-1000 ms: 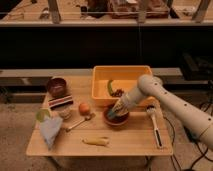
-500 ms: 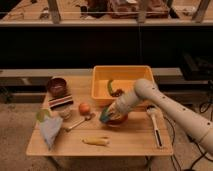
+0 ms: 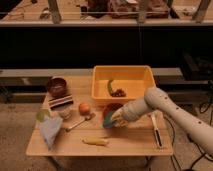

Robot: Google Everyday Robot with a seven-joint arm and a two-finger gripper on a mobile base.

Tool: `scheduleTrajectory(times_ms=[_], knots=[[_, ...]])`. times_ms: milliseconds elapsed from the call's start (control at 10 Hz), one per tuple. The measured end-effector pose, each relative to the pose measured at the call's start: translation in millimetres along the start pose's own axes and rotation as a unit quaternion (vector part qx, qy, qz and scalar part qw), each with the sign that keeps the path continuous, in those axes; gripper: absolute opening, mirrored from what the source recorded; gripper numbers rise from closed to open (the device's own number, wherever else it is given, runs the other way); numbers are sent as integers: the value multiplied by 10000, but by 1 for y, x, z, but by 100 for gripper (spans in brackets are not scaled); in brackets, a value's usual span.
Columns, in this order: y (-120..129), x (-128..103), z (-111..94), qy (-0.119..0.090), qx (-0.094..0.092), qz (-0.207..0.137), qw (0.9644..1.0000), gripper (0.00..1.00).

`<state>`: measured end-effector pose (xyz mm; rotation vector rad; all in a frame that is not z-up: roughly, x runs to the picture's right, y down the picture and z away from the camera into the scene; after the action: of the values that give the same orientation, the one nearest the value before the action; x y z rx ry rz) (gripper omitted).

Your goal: Wipe red bowl with sponge

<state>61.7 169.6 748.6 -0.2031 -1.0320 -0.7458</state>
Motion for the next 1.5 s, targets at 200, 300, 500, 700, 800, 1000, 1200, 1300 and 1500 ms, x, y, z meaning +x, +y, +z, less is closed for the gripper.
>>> scheduleTrajectory(times_ms=[200, 300, 500, 700, 800, 1000, 1200, 1300, 1500], knots=[[16, 1, -8, 70, -138, 65, 9999, 0], [24, 5, -13, 146, -199, 128, 9996, 0], [29, 17, -20, 307, -397, 202, 9985, 0], [36, 36, -26, 468, -581, 354, 9966, 0], [37, 45, -26, 530, -617, 418, 9958, 0], [31, 54, -22, 570, -603, 406, 9957, 0], [10, 59, -10, 549, -569, 237, 9966, 0], [-1, 59, -5, 527, -557, 150, 9969, 0], [-19, 59, 3, 464, -530, -23, 9975, 0]])
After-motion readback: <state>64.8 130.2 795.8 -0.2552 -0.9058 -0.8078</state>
